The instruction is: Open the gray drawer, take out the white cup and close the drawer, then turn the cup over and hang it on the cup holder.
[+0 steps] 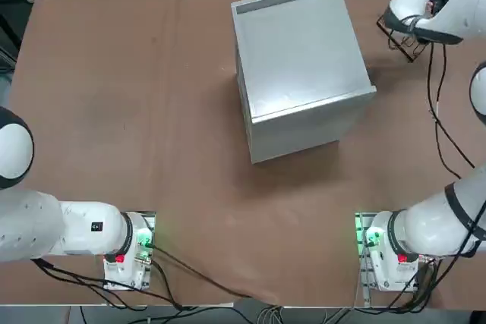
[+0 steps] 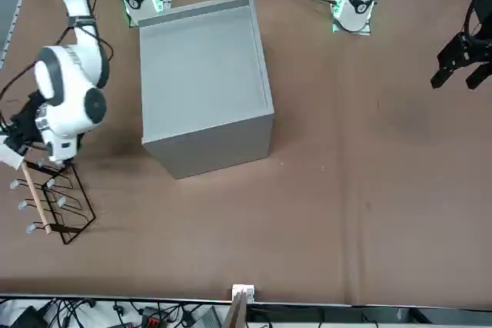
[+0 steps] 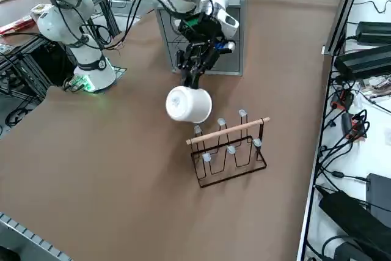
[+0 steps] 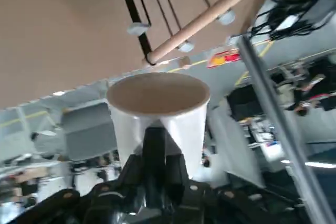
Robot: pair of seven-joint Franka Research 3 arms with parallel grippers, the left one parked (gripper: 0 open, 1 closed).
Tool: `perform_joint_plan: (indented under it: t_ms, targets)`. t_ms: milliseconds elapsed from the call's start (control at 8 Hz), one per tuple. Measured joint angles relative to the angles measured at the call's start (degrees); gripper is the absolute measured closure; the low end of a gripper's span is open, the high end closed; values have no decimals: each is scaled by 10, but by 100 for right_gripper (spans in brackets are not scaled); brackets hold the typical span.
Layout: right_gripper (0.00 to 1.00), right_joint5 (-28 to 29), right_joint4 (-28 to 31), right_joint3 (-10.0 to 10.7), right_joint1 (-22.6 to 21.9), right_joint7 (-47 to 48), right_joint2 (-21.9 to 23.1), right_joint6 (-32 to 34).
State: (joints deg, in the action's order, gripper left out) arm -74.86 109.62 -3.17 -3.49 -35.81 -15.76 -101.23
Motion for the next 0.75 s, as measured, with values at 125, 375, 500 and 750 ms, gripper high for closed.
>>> perform_joint_plan:
  t_ms: [125, 375, 500, 750]
  targets:
    - [81, -27, 11, -15, 3, 0, 6, 0]
    - [81, -70, 33, -29, 4, 0, 7, 0]
    - [81, -94, 45, -32, 5, 0, 6, -5]
    - [81, -139, 63, -38, 6, 0, 5, -15]
